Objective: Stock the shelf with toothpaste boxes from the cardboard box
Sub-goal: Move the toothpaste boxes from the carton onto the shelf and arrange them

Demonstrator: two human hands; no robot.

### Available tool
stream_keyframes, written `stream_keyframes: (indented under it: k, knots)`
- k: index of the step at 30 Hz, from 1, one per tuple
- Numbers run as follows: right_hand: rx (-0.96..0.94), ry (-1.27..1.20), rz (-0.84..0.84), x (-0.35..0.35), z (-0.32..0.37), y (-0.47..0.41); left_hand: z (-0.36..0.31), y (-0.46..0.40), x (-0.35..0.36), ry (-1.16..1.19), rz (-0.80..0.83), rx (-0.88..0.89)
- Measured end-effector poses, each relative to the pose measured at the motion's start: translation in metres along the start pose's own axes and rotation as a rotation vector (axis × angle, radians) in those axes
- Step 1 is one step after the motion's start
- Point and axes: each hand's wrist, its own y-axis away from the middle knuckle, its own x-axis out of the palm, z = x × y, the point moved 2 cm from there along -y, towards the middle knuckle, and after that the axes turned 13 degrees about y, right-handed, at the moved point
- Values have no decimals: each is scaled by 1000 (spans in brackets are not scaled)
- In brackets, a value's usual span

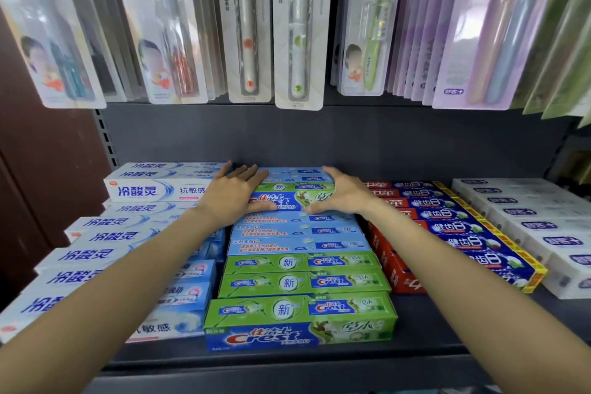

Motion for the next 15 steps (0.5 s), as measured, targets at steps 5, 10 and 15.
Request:
stream_keyframes:
  k: [5,10,15]
  knots:
    - [-7,-5,-28,0,-2,-1,-1,-1,0,17,-21,15]
    - [-6,-8,-33,-2,-2,-2,-2,-3,-1,24,-9,15]
    - [11,-19,-25,-2,-1,-2,-2,-2,0,17,-8,12]
